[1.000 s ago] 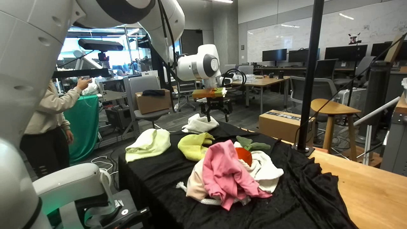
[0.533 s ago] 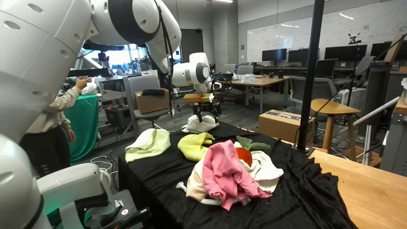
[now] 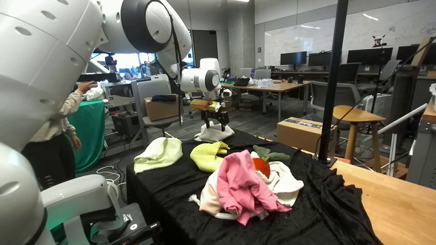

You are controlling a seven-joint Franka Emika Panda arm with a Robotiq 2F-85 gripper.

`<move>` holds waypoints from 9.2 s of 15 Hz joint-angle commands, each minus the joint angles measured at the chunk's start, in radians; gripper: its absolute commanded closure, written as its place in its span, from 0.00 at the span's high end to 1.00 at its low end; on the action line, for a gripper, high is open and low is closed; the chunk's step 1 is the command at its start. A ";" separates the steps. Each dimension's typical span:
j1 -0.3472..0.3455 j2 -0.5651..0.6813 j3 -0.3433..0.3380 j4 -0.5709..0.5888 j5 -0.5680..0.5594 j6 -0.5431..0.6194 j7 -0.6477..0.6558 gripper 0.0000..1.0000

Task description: Put the things on one heap

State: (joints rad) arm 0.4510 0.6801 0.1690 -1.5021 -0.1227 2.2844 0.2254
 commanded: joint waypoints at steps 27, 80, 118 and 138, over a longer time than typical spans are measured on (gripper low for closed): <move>-0.038 0.071 0.097 0.013 0.160 0.139 -0.183 1.00; -0.271 -0.587 0.026 -0.391 0.163 0.118 -0.227 0.05; -0.398 -0.575 -0.118 -0.647 -0.033 -0.132 -0.340 0.67; -0.263 -0.676 0.026 -0.798 -0.058 0.002 -0.291 1.00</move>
State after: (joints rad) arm 0.1493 0.0229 0.1623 -2.2661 -0.1860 2.2594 -0.1158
